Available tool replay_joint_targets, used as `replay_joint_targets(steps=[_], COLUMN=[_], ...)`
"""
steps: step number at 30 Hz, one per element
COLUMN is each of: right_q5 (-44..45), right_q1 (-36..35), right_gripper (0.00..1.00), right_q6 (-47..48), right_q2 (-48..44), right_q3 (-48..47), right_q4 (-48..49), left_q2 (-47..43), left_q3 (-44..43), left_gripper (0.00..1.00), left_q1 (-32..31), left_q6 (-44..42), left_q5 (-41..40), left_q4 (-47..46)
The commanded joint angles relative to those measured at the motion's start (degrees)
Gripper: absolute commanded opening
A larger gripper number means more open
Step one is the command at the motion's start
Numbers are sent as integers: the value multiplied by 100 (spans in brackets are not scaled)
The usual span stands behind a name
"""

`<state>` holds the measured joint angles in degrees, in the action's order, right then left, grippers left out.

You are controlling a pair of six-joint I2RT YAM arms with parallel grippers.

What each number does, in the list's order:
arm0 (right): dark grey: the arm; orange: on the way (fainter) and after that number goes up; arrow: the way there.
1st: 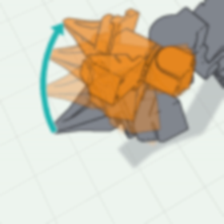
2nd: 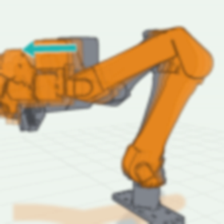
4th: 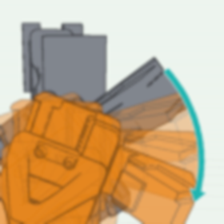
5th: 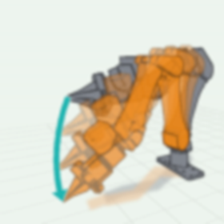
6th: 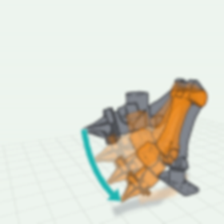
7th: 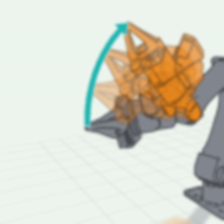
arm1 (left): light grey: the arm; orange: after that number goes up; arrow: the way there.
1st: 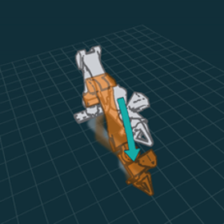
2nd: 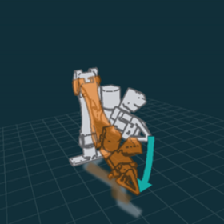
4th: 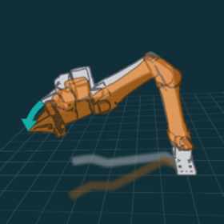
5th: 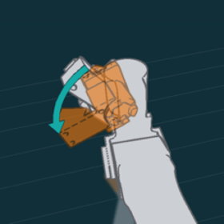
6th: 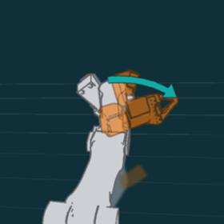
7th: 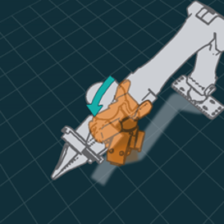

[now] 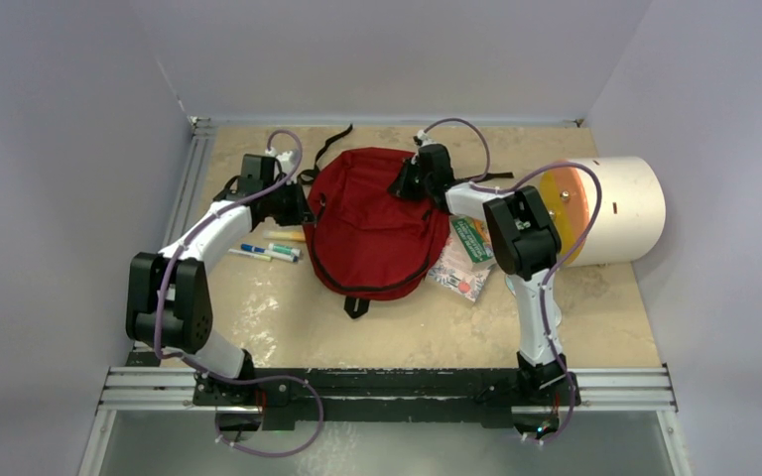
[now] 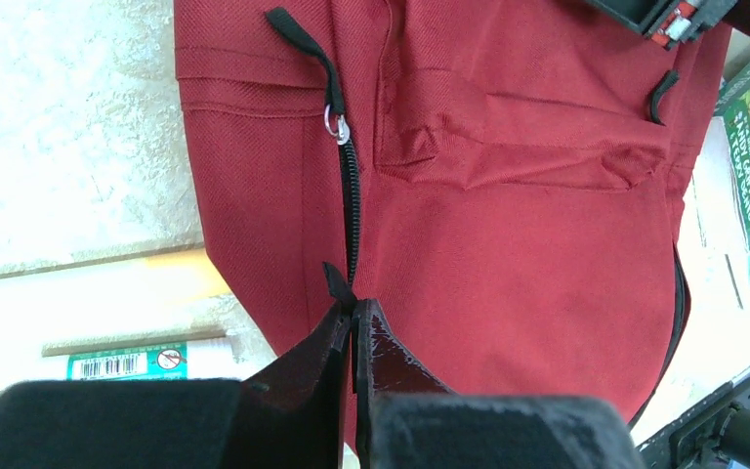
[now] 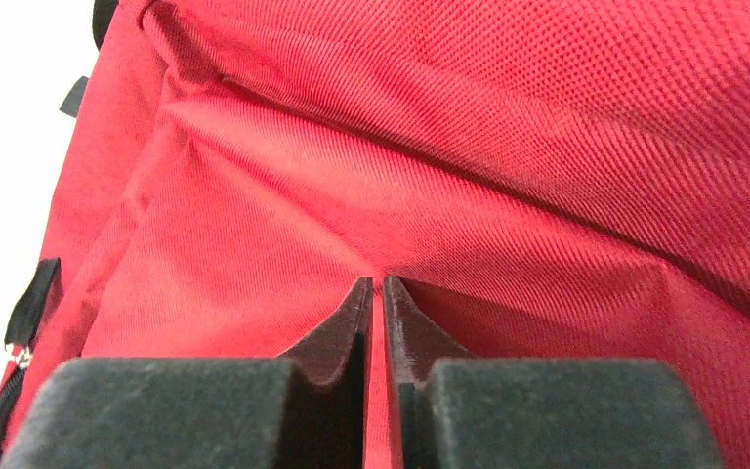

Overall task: Pack the student bag
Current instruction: Unzip the student bag at the center of the board.

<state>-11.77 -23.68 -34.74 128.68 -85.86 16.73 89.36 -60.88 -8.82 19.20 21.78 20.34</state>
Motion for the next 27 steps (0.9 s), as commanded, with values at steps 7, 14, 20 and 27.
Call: replay_joint_targets(steps=[7,14,20,27], right_q5=[94,-254,-427,-475], right_q1=[-556,-884,-1332,-1566], right_gripper=[44,50,51,48], right_q6=[743,21,-646,-1461], right_q2=[-1041,-937,-646,-359], right_q3=[-439,-618,-1019,-932], right_q4=[-264,-301,-489,-281], left_q2=[-189,-280,-306,-316], left_q3=[236,275,300,376], left_gripper=[0,0,0,0], left_q1=[-84,-115,-150,-199], left_q6=[245,252,229,225], left_q5=[43,46,58,62], left_q4=[-185,-202,-231,-321])
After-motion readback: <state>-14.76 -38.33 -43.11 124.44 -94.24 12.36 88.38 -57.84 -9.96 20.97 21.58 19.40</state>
